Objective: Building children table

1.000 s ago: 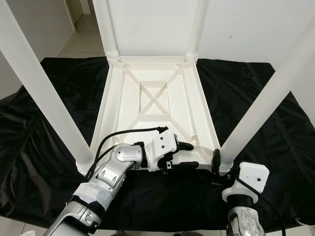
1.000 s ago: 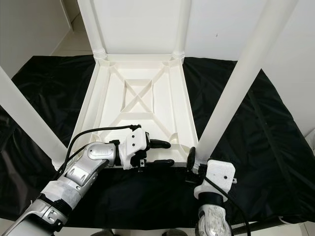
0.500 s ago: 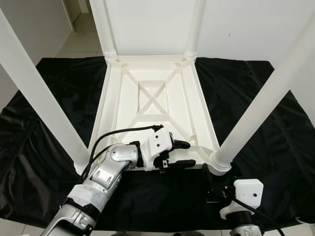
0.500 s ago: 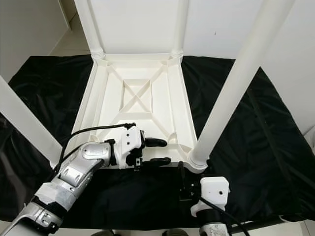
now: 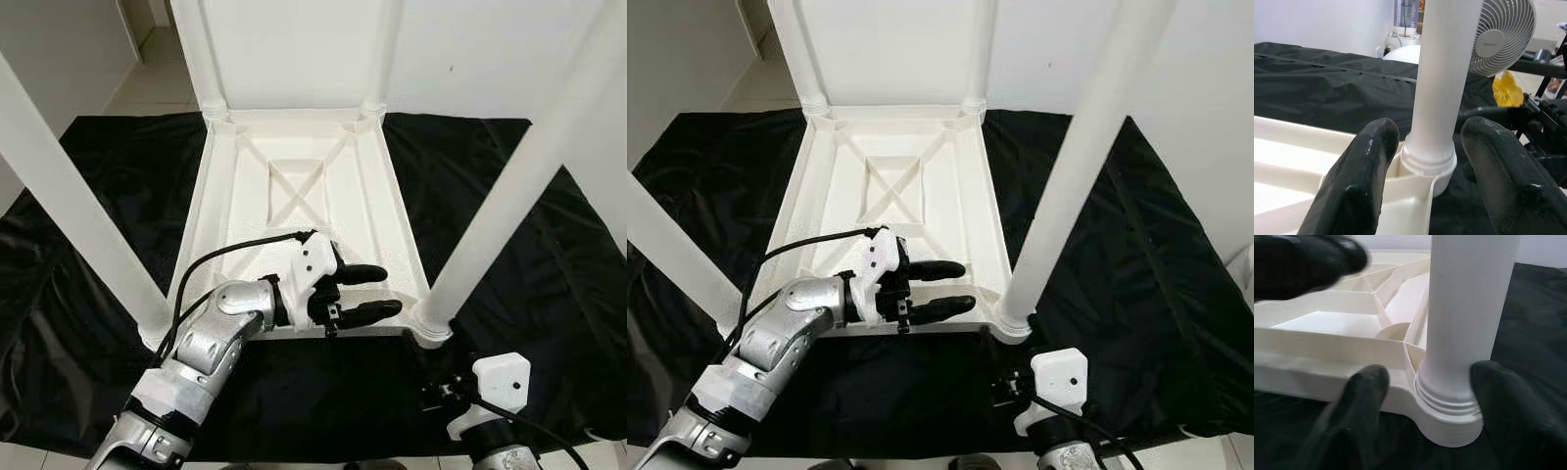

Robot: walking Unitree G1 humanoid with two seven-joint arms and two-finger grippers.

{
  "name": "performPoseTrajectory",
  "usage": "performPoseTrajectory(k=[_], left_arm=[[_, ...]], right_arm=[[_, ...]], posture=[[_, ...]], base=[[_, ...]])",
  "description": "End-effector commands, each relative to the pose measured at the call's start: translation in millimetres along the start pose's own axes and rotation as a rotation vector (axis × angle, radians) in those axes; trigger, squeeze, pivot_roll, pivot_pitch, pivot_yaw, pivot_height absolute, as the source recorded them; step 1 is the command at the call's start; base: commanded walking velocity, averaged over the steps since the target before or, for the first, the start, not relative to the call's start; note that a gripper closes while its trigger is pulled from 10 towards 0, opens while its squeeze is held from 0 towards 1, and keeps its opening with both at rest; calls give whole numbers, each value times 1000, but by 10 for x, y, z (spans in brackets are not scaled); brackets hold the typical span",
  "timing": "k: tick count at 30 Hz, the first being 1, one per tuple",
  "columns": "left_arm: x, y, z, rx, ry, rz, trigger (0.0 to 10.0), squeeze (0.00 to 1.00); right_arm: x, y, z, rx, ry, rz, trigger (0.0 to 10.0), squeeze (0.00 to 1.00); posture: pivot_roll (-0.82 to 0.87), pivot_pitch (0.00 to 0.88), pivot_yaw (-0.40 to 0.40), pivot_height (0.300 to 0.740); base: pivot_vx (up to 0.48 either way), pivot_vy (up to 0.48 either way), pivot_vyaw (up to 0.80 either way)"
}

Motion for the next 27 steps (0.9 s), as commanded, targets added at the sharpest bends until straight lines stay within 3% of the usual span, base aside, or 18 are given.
performPoseTrajectory(k=[1,2,3,4,5,6,16,27], left_arm=[[-38,45,58,-13,8,-39,10000,0],[-37,53,65,-11,10,-39,10000,0],[-37,58,67,-10,10,-38,10000,0],[-37,58,67,-10,10,-38,10000,0],[-38,63,65,-7,14,-38,10000,0],[-42,74,58,0,16,-38,10000,0],[-42,109,47,16,29,-31,10000,0],[-66,237,55,63,33,-41,10000,0]], right_arm=[[161,3,93,-24,-34,93,4471,0],[173,9,96,-21,-37,104,4471,0],[176,13,94,-18,-44,108,5647,0],[176,13,94,-18,-44,108,5647,0],[180,19,94,-16,-53,114,8157,0],[189,29,105,-14,-69,127,10000,0],[186,70,187,-11,-88,181,10000,0],[-88,-238,201,-73,-64,89,10000,0]], posture=[[-88,42,36,740],[-88,41,34,740],[-87,43,34,740],[-87,43,34,740],[-87,43,34,740],[-86,43,32,740],[-93,45,33,740],[-80,44,33,740]], base=[[0,0,0],[0,0,0],[0,0,0],[0,0,0],[0,0,0],[0,0,0],[0,0,0],[0,0,0]])
Point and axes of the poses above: a point about 5 cm out from each wrist's last joint towards the gripper, its own y axis pointing back from the gripper into the wrist, its own z axis along the axis of the wrist's last joint, x = y × z, the point moved 6 cm from there along -y, pointing out of the wrist towards the gripper, and after that the axes turned 5 degrees about y, right-handed, at the moved point
